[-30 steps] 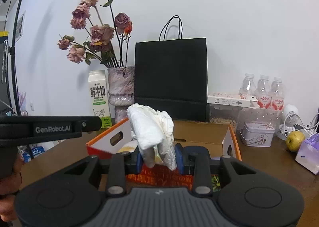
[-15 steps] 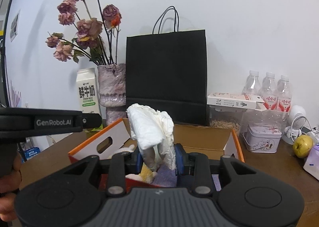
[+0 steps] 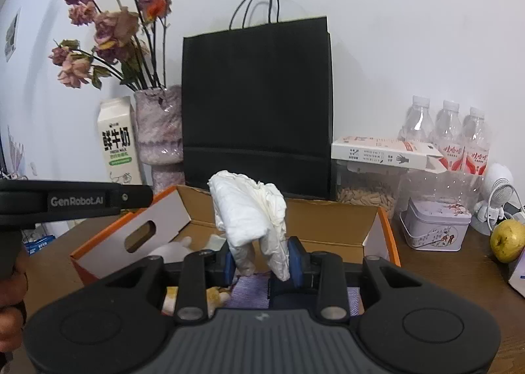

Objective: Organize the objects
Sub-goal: 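Carry the yellow block and white cloth over the red box with both tools, then open both grippers to drop the block and cloth into the box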

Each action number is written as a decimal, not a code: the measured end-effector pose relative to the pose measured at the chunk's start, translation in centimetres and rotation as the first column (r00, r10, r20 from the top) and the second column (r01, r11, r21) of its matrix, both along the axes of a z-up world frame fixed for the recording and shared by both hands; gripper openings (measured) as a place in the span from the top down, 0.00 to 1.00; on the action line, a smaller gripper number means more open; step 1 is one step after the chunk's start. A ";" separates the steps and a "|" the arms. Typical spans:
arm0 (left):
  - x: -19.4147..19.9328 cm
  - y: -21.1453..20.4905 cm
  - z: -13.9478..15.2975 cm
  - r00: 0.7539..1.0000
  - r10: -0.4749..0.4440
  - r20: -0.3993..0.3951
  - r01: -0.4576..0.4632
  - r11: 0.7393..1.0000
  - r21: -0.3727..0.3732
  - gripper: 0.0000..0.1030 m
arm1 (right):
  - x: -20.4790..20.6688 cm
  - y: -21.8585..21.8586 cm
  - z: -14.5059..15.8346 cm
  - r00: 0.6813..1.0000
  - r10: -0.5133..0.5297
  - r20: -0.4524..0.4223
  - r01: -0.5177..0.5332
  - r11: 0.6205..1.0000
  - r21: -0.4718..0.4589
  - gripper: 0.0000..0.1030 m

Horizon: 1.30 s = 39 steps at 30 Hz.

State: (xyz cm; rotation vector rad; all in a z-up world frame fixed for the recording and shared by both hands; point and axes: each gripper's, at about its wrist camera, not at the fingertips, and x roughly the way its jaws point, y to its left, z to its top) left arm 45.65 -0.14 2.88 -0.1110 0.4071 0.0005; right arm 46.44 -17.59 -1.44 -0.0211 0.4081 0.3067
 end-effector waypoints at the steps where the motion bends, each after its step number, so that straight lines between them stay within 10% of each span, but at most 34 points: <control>1: 0.3 0.0 -0.1 1.000 -0.003 -0.004 0.003 1.000 0.002 0.67 | 0.3 0.0 -0.1 1.000 -0.001 -0.004 0.001 1.000 -0.002 0.70; 12: 3.3 -0.2 -1.7 0.999 -0.027 -0.042 0.028 0.999 0.024 0.67 | 3.3 -0.4 -1.7 0.998 -0.014 -0.066 0.012 1.000 -0.024 0.67; 15: 3.6 -0.2 -1.9 0.999 -0.021 -0.045 0.023 0.999 0.031 0.63 | 3.8 -0.5 -2.2 0.996 -0.025 -0.091 0.022 0.999 -0.035 0.46; 19: 3.3 0.0 -1.8 1.000 0.008 -0.011 -0.008 0.999 0.040 0.00 | 4.0 -0.4 -2.7 0.993 -0.067 -0.100 0.061 0.996 -0.065 0.07; 39: 1.3 0.1 -0.1 0.998 0.054 0.021 -0.055 0.996 0.065 0.00 | 2.1 -0.8 -0.4 0.997 -0.049 -0.061 0.046 0.998 -0.037 0.03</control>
